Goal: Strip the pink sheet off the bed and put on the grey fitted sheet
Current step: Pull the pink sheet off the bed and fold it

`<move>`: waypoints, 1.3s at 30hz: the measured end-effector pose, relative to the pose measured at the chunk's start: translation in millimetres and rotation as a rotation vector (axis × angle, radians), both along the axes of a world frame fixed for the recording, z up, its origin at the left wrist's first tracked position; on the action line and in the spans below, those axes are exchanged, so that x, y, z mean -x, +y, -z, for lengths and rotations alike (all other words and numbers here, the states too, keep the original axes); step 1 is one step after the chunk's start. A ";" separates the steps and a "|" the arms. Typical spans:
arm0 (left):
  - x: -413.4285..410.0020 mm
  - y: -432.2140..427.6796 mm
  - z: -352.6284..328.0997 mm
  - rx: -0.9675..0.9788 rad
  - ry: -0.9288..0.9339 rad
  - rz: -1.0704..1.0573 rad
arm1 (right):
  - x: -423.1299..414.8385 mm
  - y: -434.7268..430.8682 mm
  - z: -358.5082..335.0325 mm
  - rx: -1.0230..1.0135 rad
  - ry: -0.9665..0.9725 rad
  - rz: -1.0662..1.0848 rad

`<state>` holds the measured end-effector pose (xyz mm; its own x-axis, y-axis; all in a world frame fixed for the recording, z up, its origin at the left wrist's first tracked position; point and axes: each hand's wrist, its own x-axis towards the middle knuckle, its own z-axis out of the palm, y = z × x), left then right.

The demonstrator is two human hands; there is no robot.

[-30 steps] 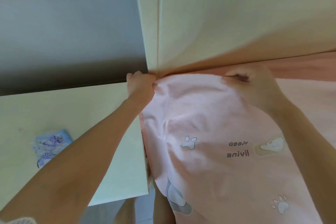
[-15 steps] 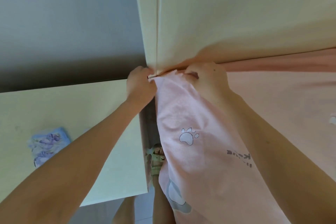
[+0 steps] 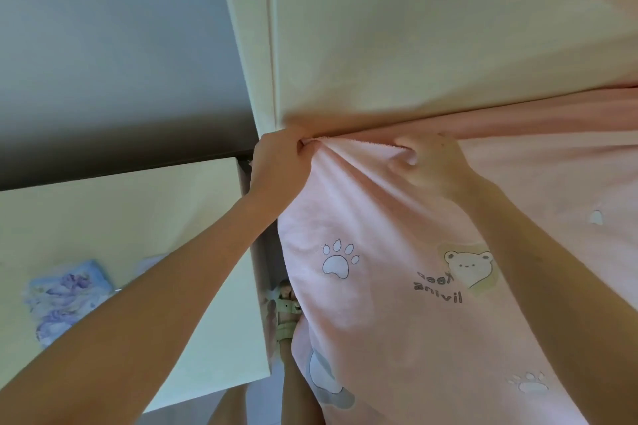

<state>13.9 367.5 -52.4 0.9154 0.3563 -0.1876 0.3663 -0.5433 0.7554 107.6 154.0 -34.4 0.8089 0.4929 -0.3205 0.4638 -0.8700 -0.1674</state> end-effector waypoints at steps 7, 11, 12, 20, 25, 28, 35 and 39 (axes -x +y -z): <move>2.0 1.2 9.4 0.074 0.032 -0.004 | -49.3 -94.8 -21.1 0.398 -0.294 0.058; -14.2 -8.7 6.5 -0.046 0.004 -0.031 | -74.4 -77.4 -41.6 0.215 -0.579 0.248; -19.0 -11.0 6.3 -0.115 0.015 -0.029 | -82.3 -70.9 -37.1 0.182 -0.604 0.329; -5.0 -36.2 29.3 -0.220 0.096 0.041 | -64.9 -49.9 28.2 -0.419 -0.272 0.651; 10.7 -47.4 44.9 -0.384 0.249 0.371 | -8.3 -87.1 6.4 -0.393 -0.156 0.615; 1.8 -42.0 57.2 -0.555 0.333 0.491 | 40.7 -124.6 -4.3 -0.350 -0.136 0.675; -16.5 -99.5 23.5 -0.859 0.404 0.577 | 158.3 -237.9 2.7 -0.068 0.169 0.980; -17.8 -192.0 -3.5 -0.609 0.096 0.845 | 182.5 -293.7 -6.0 -0.121 0.142 1.190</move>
